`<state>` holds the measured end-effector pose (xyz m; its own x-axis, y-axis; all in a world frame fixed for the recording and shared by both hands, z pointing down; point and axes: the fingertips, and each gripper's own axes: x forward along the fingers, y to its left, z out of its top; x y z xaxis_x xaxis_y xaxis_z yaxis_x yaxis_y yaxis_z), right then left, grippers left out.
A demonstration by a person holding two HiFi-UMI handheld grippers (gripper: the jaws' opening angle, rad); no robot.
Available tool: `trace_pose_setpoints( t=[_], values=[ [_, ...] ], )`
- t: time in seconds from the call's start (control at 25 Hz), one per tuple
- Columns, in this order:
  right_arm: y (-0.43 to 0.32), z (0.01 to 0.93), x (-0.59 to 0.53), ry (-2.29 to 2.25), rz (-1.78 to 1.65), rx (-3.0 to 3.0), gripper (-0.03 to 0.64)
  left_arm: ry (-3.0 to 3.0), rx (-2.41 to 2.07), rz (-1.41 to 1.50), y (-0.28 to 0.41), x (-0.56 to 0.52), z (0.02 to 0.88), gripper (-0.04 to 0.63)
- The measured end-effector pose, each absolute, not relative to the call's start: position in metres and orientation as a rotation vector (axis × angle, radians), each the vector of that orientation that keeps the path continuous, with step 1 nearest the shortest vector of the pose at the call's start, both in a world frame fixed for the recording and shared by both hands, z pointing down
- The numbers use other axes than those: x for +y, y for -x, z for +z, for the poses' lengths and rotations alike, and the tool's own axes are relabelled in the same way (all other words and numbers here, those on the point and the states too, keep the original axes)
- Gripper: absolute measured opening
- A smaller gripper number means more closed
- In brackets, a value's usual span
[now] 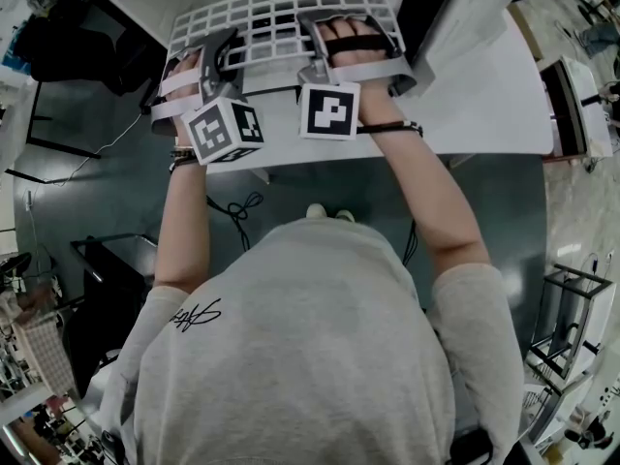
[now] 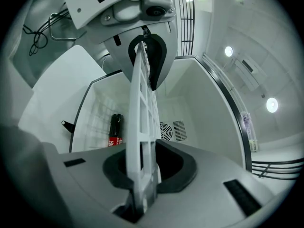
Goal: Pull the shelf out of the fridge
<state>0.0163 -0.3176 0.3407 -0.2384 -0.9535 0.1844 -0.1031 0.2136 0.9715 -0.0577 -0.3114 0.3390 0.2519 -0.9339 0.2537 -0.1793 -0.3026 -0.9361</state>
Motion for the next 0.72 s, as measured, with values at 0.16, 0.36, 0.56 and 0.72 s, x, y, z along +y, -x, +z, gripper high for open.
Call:
trace_pose_setpoints(
  t=[0.16, 0.36, 0.56, 0.72],
  values=[
    [-0.015, 0.339, -0.314, -1.030, -1.154, -1.565, 0.058, 1.682, 1.043, -1.124, 0.059, -0.308, 0.337, 0.054],
    [-0.015, 0.341, -0.310, -1.019, -1.145, -1.567, 0.058, 1.680, 1.042, -1.126, 0.060, -0.305, 0.337, 0.054],
    [-0.014, 0.339, -0.308, -1.025, -1.151, -1.568, 0.058, 1.681, 1.043, -1.128, 0.060, -0.302, 0.338, 0.054],
    [-0.013, 0.340, -0.304, -1.022, -1.153, -1.570, 0.058, 1.682, 1.046, -1.127, 0.060, -0.298, 0.337, 0.054]
  ],
)
